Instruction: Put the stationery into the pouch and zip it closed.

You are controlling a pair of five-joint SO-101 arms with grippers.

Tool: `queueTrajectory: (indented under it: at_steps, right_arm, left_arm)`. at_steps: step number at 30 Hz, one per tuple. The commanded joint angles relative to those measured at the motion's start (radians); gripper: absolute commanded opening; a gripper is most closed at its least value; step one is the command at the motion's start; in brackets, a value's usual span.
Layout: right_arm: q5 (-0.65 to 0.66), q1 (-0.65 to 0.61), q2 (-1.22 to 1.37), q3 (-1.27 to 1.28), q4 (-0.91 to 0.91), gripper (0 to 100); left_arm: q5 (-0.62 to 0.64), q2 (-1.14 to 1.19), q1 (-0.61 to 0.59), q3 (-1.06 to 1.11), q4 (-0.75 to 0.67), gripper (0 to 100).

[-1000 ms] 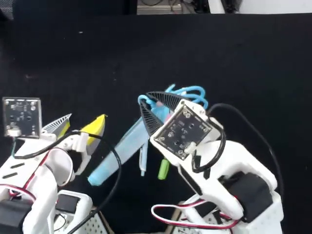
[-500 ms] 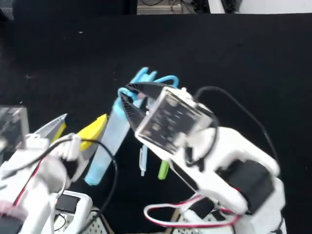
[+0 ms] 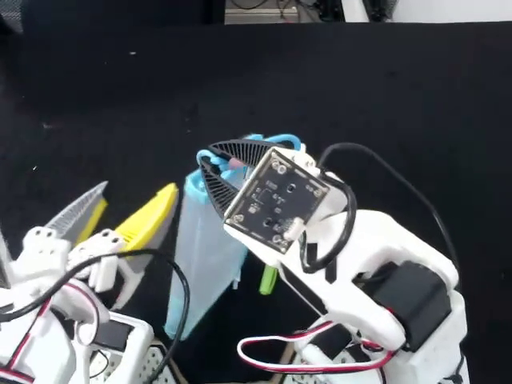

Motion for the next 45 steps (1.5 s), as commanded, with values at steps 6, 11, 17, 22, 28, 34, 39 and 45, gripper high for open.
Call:
queueTrajectory:
  at_steps: [6,11,17,22,28,34,39,45]
  right_arm:
    - [0.066,-0.006,-0.004,0.001,0.002,1.1]
    - [0.071,-0.005,-0.005,0.002,0.011,1.1]
    - [0.072,-0.006,-0.012,0.002,0.018,1.1]
    - [0.146,-0.009,-0.077,0.056,0.011,1.1]
    - [0.187,-0.006,-0.186,0.186,-0.025,1.1]
    - [0.189,-0.005,-0.245,0.257,-0.094,1.1]
    - [0.189,-0.005,-0.248,0.257,-0.091,1.1]
    - [0.189,-0.005,-0.248,0.259,-0.094,1.1]
  left_arm:
    - [0.011,0.144,0.091,-0.047,-0.058,30]
    - [0.011,0.321,0.087,-0.255,0.086,30]
    - [0.012,0.505,0.087,-0.507,0.239,30]
    - [0.06,0.559,0.076,-0.556,0.288,30]
    - [0.06,0.569,0.027,-0.556,0.292,30]
    - [0.048,0.571,-0.013,-0.513,0.318,30]
    - [-0.015,0.571,-0.054,-0.4,0.316,30]
    - [-0.018,0.571,-0.059,-0.418,0.316,30]
